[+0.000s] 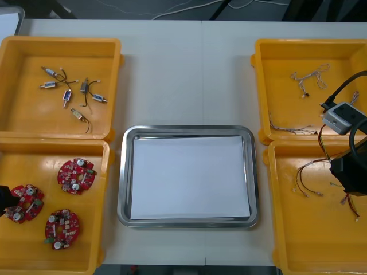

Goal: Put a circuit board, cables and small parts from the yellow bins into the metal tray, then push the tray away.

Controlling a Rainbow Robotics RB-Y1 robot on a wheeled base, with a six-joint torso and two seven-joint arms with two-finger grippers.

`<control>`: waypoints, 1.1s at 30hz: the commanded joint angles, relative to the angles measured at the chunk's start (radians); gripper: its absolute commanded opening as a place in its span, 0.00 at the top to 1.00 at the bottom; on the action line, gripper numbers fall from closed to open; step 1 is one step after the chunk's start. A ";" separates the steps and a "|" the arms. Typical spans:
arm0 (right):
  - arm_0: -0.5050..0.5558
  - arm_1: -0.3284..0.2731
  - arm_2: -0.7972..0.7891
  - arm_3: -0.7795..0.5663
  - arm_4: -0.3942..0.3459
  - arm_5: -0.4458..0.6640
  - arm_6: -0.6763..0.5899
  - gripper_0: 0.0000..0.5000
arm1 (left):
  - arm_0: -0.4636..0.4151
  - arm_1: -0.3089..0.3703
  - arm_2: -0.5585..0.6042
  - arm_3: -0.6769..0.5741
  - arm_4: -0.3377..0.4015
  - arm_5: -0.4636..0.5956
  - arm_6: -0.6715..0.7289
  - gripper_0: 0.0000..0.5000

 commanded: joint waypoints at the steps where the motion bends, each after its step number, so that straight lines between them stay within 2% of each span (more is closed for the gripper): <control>1: -0.016 -0.037 0.013 -0.026 0.005 0.004 0.025 1.00 | -0.005 -0.013 -0.031 -0.045 -0.016 0.013 0.279 0.00; 9: -0.016 -0.037 0.013 -0.026 0.005 0.004 0.025 1.00 | 0.012 -0.013 -0.042 -0.045 -0.042 0.013 0.503 0.00; 16: -0.016 -0.037 0.013 -0.026 0.005 0.004 0.025 1.00 | 0.010 -0.022 -0.087 -0.053 -0.136 -0.011 0.693 0.00; 22: -0.016 -0.037 0.013 -0.026 0.005 0.004 0.025 1.00 | -0.008 -0.033 -0.142 -0.062 -0.214 -0.027 0.788 0.00; 33: -0.016 -0.037 0.013 -0.026 0.005 0.004 0.025 1.00 | -0.014 -0.036 -0.216 -0.090 -0.277 -0.027 0.925 0.00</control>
